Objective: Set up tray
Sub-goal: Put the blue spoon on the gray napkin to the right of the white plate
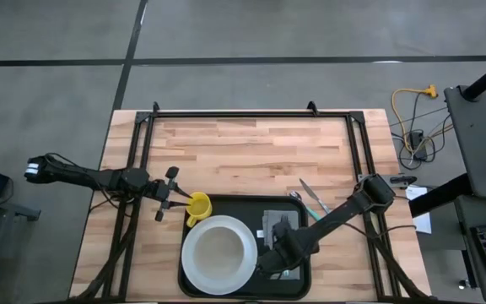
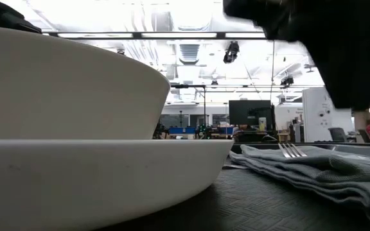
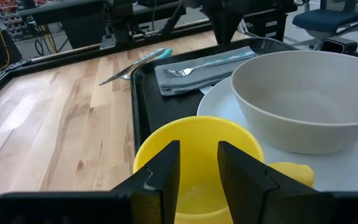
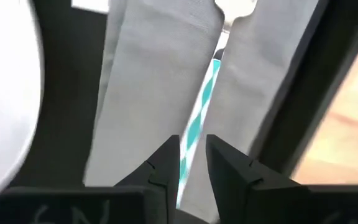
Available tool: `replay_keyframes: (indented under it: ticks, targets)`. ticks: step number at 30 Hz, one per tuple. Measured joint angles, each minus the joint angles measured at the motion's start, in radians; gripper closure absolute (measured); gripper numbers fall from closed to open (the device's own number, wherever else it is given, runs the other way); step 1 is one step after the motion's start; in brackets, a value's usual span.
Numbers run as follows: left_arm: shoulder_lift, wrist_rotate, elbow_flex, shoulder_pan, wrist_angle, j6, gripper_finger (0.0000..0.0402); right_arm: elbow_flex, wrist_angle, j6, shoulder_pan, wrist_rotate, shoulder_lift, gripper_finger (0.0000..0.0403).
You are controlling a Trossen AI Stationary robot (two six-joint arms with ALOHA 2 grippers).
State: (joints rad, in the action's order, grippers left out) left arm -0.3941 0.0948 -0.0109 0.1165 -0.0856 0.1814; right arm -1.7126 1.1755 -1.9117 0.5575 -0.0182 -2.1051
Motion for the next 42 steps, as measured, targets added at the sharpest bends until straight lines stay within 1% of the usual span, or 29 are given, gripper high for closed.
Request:
replay_keyframes:
  ticks: [3, 6, 11, 12, 16, 20, 24, 29, 34, 38, 40, 42]
  targets:
    - [0.000, 0.000, 0.000, 0.000, 0.000, 0.000, 0.0307, -0.052, 0.075, 0.112, -0.008, -0.007, 0.004, 0.0326]
    - [0.000, 0.000, 0.000, 0.000, 0.000, 0.000, 0.0307, -0.104, 0.181, 0.171, -0.030, -0.030, 0.005, 0.0321]
    - [0.000, 0.000, 0.000, 0.000, 0.000, 0.000, 0.0307, -0.179, 0.265, 0.257, -0.067, -0.231, 0.005, 0.0316]
    - [0.000, 0.000, 0.000, 0.000, 0.000, 0.000, 0.0307, -0.194, 0.282, 0.272, -0.077, -0.256, 0.005, 0.0316]
    - [0.000, 0.000, 0.000, 0.000, 0.000, 0.000, 0.0307, -0.233, 0.314, 0.328, -0.131, -0.274, 0.006, 0.0321]
    - [0.000, 0.000, 0.000, 0.000, 0.000, 0.000, 0.0307, -0.208, 0.341, 0.398, -0.179, -0.274, 0.010, 0.0329]
    - [0.000, 0.000, 0.000, 0.000, 0.000, 0.000, 0.0307, -0.122, 0.373, 0.467, -0.223, -0.276, 0.035, 0.0335]
    - [0.000, 0.000, 0.000, 0.000, 0.000, 0.000, 0.0307, 0.030, 0.346, 0.510, -0.252, -0.289, 0.128, 0.0331]
    - [0.000, 0.000, 0.000, 0.000, 0.000, 0.000, 0.0307, 0.225, 0.229, 0.539, -0.259, -0.323, 0.288, 0.0323]
    - [0.000, 0.000, 0.000, 0.000, 0.000, 0.000, 0.0307, 0.401, 0.118, 0.552, -0.257, -0.324, 0.436, 0.0318]
    - [0.000, 0.000, 0.000, 0.000, 0.000, 0.000, 0.0307, 0.484, 0.058, 0.572, -0.257, -0.319, 0.498, 0.0316]
    - [0.000, 0.000, 0.000, 0.000, 0.000, 0.000, 0.0307, 0.558, -0.005, 0.586, -0.258, -0.272, 0.549, 0.0317]
